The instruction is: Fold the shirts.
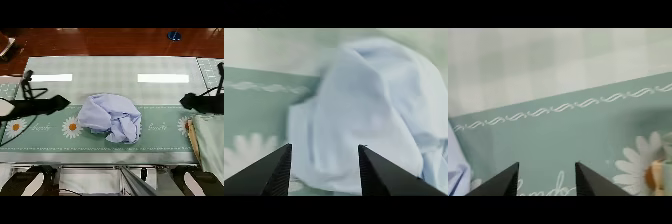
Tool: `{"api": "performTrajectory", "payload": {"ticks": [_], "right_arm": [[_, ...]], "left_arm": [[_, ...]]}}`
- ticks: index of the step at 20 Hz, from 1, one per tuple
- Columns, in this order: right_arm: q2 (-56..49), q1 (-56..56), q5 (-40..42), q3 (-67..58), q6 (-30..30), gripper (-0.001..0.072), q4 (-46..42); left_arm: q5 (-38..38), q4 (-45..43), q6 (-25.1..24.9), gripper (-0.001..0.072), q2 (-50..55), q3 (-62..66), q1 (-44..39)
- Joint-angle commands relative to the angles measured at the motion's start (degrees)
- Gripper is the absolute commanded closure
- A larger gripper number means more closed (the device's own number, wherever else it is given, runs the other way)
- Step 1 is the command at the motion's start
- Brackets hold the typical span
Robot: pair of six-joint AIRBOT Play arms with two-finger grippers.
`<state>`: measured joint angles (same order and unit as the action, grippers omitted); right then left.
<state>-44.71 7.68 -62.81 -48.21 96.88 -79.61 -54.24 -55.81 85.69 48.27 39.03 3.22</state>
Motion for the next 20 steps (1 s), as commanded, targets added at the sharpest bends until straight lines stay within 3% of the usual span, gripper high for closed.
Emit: {"api": "performTrajectory", "payload": {"ticks": [1, 4, 5, 8, 10, 13, 16, 20], "right_arm": [[-2.80, 16.02, -2.10, -4.11, -3.85, 0.0304, -1.66], [-2.58, 25.70, -3.13, 4.83, -3.17, 0.0304, 2.67], [-2.58, 25.64, -2.05, 8.98, -4.81, 0.0304, 6.25], [-2.58, 25.66, -0.13, 18.47, -14.51, 0.0304, 23.15], [-2.58, 25.66, -0.24, 21.14, -18.49, 0.0304, 28.35], [-2.58, 25.66, -0.44, 21.66, -18.58, 0.0304, 28.11], [-2.58, 25.64, -1.46, 21.66, -18.82, 0.0304, 28.04], [-2.75, 20.68, -3.23, 23.78, -19.19, 0.0304, 25.53]], "left_arm": [[-13.77, 0.04, -0.39, 0.0201, -2.05, 1.36, 15.74], [-16.85, 13.46, -4.31, 0.0202, -2.36, -12.96, 15.76], [-14.80, 16.68, -6.69, 0.0202, -2.08, -17.27, 14.14], [-3.52, 21.14, -7.34, 0.0202, 0.20, -23.41, 9.60], [1.99, 25.33, -13.00, 0.0202, 3.45, -23.32, 5.25], [4.85, 34.62, -20.26, 0.0202, 10.95, -21.38, -1.53], [8.39, 35.93, -21.14, 0.0202, 18.86, -17.38, -6.62], [9.31, 35.91, -21.11, 0.0206, 24.44, -10.23, -7.21]]}}
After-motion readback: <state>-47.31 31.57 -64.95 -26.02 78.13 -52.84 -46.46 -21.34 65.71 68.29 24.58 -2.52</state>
